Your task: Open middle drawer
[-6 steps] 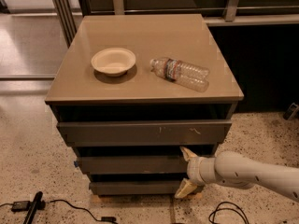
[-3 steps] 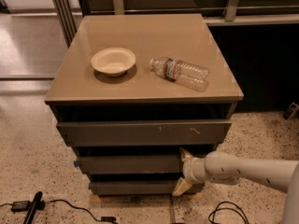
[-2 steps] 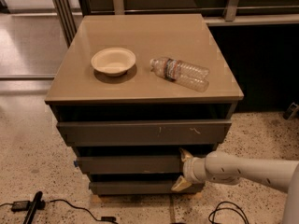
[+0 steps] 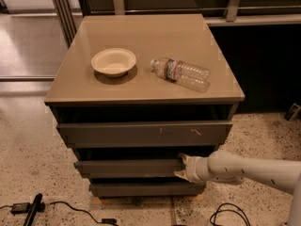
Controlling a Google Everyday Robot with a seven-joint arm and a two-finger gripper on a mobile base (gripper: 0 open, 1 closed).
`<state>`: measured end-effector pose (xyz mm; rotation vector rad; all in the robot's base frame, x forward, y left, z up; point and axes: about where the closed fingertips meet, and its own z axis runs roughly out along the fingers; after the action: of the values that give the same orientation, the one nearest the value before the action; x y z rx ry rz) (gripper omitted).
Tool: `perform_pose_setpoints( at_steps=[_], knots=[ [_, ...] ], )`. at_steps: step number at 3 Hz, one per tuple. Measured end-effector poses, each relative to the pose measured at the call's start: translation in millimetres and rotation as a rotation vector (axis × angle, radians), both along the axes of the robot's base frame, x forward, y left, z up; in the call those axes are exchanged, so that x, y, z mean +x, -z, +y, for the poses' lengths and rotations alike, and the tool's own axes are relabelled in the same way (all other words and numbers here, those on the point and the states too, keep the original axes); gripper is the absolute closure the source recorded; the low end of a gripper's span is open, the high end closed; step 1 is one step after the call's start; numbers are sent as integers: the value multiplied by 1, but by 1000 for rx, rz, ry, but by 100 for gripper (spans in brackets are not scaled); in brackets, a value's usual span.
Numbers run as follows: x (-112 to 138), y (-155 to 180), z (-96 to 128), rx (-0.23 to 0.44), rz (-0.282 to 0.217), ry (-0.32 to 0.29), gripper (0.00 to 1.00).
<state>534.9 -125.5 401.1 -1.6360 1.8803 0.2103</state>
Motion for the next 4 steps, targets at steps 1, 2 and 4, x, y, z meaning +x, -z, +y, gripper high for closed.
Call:
perform_pose_setpoints(
  at_steps=[1, 2, 4],
  knots=[
    [0, -9, 0, 0, 0, 0, 88],
    [0, -13, 0, 0, 0, 0, 100],
    [-11, -53, -3, 8, -74, 39, 100]
  ],
)
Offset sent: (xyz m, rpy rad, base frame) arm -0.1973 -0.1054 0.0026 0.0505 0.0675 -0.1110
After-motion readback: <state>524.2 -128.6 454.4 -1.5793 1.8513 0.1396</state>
